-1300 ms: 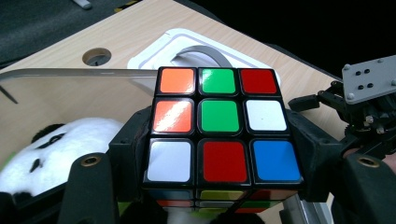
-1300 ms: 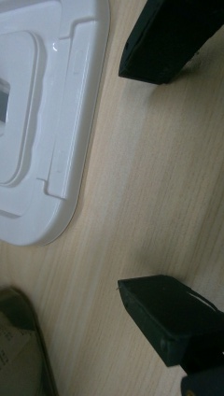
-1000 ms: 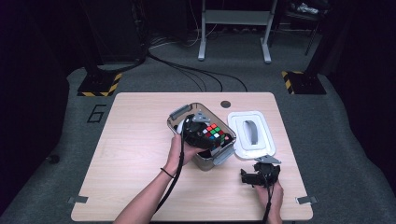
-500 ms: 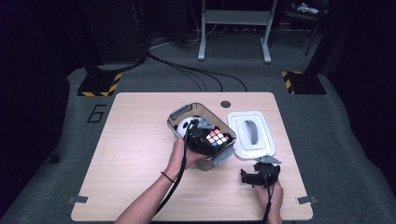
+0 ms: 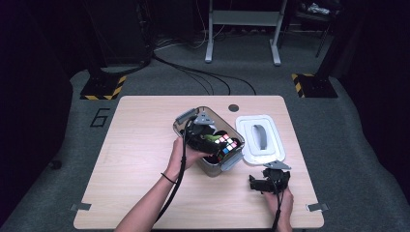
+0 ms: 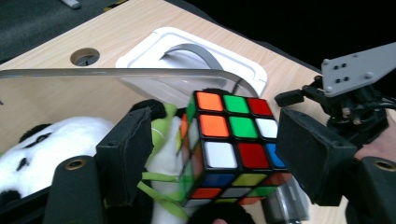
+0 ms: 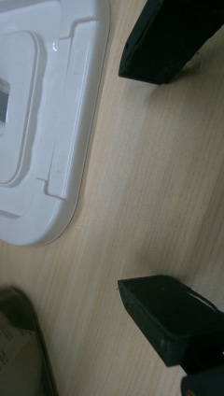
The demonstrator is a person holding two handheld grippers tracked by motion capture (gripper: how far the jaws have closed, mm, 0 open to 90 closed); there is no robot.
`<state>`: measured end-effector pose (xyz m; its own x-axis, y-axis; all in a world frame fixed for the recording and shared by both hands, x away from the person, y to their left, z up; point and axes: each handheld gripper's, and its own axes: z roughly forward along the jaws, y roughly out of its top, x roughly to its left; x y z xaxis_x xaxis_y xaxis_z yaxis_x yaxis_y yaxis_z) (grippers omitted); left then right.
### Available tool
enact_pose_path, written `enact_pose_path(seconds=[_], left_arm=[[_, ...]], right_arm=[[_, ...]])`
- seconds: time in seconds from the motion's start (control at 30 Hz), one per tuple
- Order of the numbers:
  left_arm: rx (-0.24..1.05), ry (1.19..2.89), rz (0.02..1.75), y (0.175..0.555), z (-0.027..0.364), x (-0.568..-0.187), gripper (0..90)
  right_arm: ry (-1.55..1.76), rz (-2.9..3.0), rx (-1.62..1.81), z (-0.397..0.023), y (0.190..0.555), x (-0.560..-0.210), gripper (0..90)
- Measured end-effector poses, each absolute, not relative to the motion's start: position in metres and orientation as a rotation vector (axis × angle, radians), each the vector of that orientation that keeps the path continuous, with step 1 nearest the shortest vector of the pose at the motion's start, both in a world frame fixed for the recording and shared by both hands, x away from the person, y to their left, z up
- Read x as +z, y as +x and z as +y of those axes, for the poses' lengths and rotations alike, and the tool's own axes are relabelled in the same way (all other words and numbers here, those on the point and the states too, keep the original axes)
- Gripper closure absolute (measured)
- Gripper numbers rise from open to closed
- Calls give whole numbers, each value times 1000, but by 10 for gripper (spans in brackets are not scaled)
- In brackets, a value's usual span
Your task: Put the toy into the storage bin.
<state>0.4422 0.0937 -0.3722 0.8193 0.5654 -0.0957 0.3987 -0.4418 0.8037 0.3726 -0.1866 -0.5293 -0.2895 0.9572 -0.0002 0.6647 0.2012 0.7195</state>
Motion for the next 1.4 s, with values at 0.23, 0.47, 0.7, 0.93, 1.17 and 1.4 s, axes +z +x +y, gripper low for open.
enact_pose_path(seconds=[0.23, 0.47, 0.7, 0.93, 1.17, 1.4], left_arm=[[187, 2158, 665, 448, 88, -382, 376], [144, 2152, 660, 452, 89, -389, 427], [121, 2130, 673, 453, 91, -393, 426], [148, 2123, 705, 453, 91, -389, 339], [181, 2105, 750, 449, 103, -380, 188], [249, 2089, 783, 443, 132, -371, 149]], right_arm=[[1506, 2030, 862, -187, 373, -529, 4], [1506, 2030, 861, -187, 372, -529, 4], [1506, 2030, 861, -187, 372, -529, 4], [1506, 2030, 862, -187, 373, -529, 4], [1506, 2030, 861, -187, 373, -529, 3], [1507, 2030, 862, -187, 373, -529, 4]])
